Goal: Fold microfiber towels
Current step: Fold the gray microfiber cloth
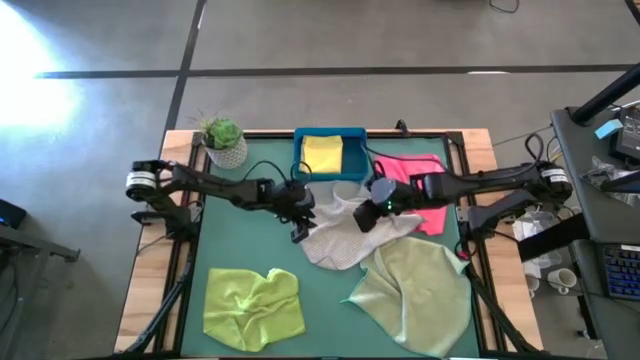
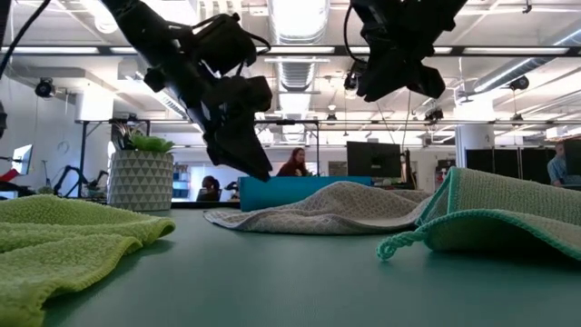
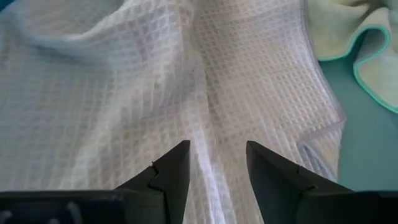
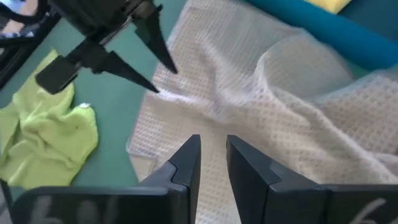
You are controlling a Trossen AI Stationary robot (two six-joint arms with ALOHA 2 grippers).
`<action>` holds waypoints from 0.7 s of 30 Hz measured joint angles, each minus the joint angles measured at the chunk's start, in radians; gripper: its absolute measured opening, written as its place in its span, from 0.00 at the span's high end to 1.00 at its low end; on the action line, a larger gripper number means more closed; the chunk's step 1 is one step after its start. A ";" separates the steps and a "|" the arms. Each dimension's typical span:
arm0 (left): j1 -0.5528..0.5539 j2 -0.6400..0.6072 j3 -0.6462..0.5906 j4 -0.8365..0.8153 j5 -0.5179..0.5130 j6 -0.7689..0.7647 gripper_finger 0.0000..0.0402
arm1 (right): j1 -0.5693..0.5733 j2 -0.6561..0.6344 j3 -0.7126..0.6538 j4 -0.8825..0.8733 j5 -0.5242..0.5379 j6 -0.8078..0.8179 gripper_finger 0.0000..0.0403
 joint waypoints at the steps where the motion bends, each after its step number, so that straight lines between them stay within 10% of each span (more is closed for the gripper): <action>1: -0.004 0.010 0.000 0.017 -0.006 0.000 0.65 | 0.009 0.000 -0.002 0.000 0.001 0.008 0.83; 21: -0.041 0.198 0.017 0.055 -0.031 -0.002 0.65 | 0.043 0.000 -0.013 0.000 0.021 0.052 0.84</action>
